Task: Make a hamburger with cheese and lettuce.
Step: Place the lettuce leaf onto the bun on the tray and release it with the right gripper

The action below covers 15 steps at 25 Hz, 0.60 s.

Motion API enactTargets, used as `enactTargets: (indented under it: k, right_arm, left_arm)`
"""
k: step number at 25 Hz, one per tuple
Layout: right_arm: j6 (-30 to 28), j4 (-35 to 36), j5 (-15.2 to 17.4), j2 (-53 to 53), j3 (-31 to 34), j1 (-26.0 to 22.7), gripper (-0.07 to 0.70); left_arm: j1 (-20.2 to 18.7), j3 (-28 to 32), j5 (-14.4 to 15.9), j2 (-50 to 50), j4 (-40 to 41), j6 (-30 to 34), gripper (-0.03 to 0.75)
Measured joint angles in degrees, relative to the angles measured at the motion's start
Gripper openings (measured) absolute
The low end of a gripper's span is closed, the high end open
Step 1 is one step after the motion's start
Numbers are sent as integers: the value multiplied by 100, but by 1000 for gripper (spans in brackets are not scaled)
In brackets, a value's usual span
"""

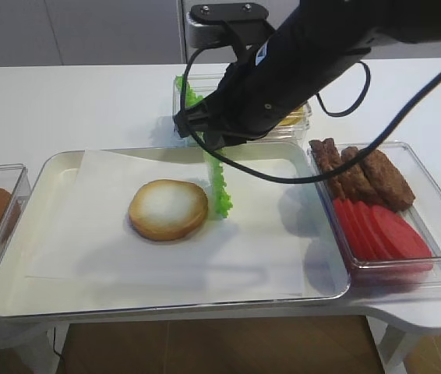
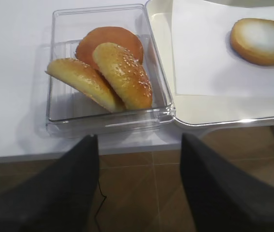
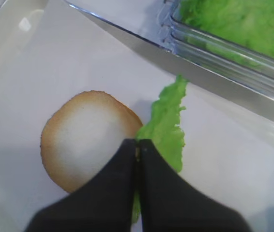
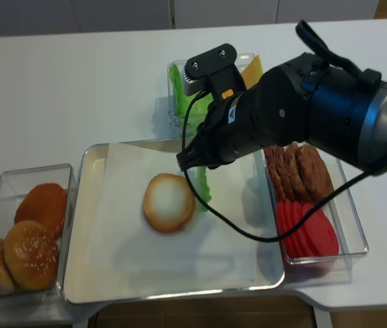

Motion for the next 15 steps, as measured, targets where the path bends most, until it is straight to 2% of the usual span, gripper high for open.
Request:
enactTargets:
  k: [9, 15]
  right_arm:
    - [-141, 1039, -182, 16, 0, 0, 2]
    - [-141, 1228, -195, 85, 0, 0, 3]
  left_arm:
    - [0, 0, 0, 0, 0, 0, 403]
    - [0, 0, 0, 0, 0, 0, 403]
